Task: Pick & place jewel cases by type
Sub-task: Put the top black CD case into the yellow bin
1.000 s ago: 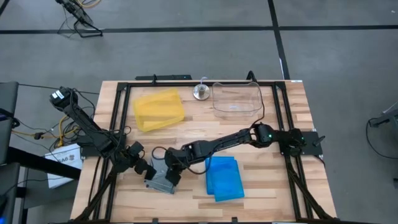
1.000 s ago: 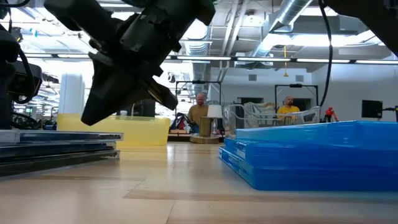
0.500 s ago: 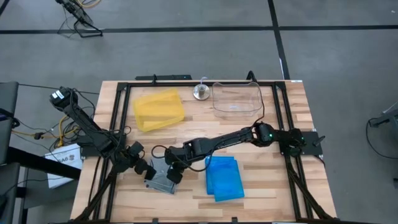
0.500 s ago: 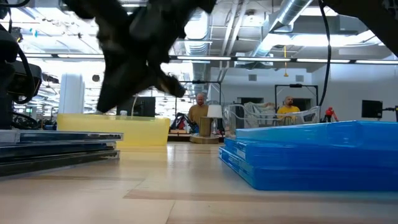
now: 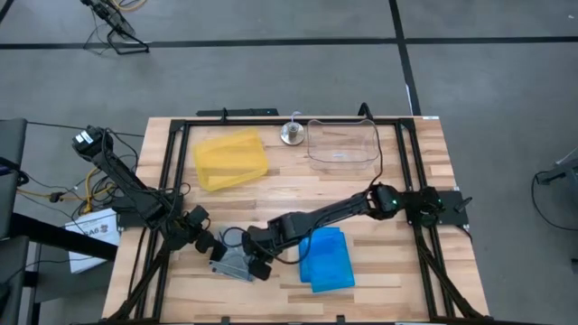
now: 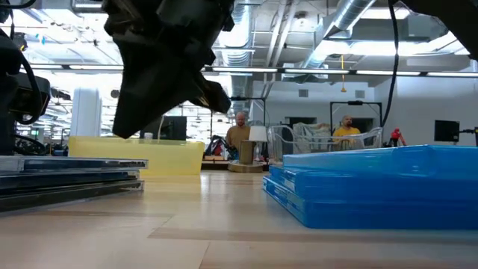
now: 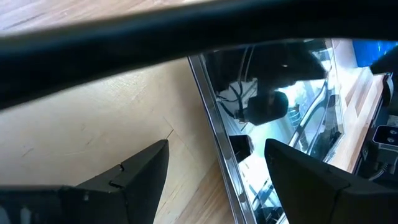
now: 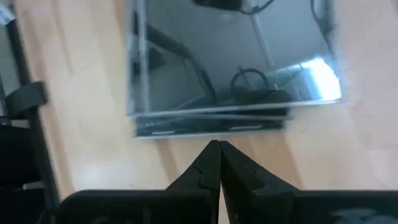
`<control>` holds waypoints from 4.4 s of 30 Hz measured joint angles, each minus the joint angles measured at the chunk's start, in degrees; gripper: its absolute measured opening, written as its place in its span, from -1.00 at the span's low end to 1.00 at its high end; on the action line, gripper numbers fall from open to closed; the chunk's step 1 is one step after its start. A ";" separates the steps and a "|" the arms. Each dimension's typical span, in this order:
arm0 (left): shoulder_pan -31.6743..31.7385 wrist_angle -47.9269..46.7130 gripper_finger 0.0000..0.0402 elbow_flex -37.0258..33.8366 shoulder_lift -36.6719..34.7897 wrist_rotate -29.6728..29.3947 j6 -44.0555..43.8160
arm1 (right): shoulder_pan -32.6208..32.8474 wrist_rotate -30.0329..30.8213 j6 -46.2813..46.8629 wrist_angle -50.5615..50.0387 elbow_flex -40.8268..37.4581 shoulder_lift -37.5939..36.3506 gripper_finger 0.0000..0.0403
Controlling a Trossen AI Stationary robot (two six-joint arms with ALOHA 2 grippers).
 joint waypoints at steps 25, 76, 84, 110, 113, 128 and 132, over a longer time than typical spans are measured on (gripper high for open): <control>0.00 0.11 0.30 0.00 0.01 -0.26 0.07 | -0.98 1.17 0.54 7.39 -5.46 0.00 -1.00; 0.02 -4.10 -0.41 0.09 -2.69 2.87 1.36 | -4.48 -0.74 4.54 21.11 -4.50 3.29 -1.00; -0.04 -11.49 -0.42 0.07 -11.53 3.89 2.23 | -5.16 -1.91 0.76 15.40 0.90 3.15 -1.00; -0.02 -18.25 -0.86 0.07 -29.53 1.19 6.22 | -9.26 -4.22 1.85 10.38 8.72 -5.73 -1.00; -0.04 -17.71 -0.84 0.07 -29.53 0.50 6.30 | -9.16 -5.40 2.58 10.20 8.65 -6.71 -1.00; 0.02 -11.18 -0.87 -0.02 -29.62 -3.44 9.71 | -8.37 -3.05 1.50 4.99 8.70 -15.55 -1.00; 0.02 -9.71 -0.87 -0.04 -29.62 -4.38 9.78 | -8.35 -1.64 1.48 4.17 8.72 -18.28 -1.00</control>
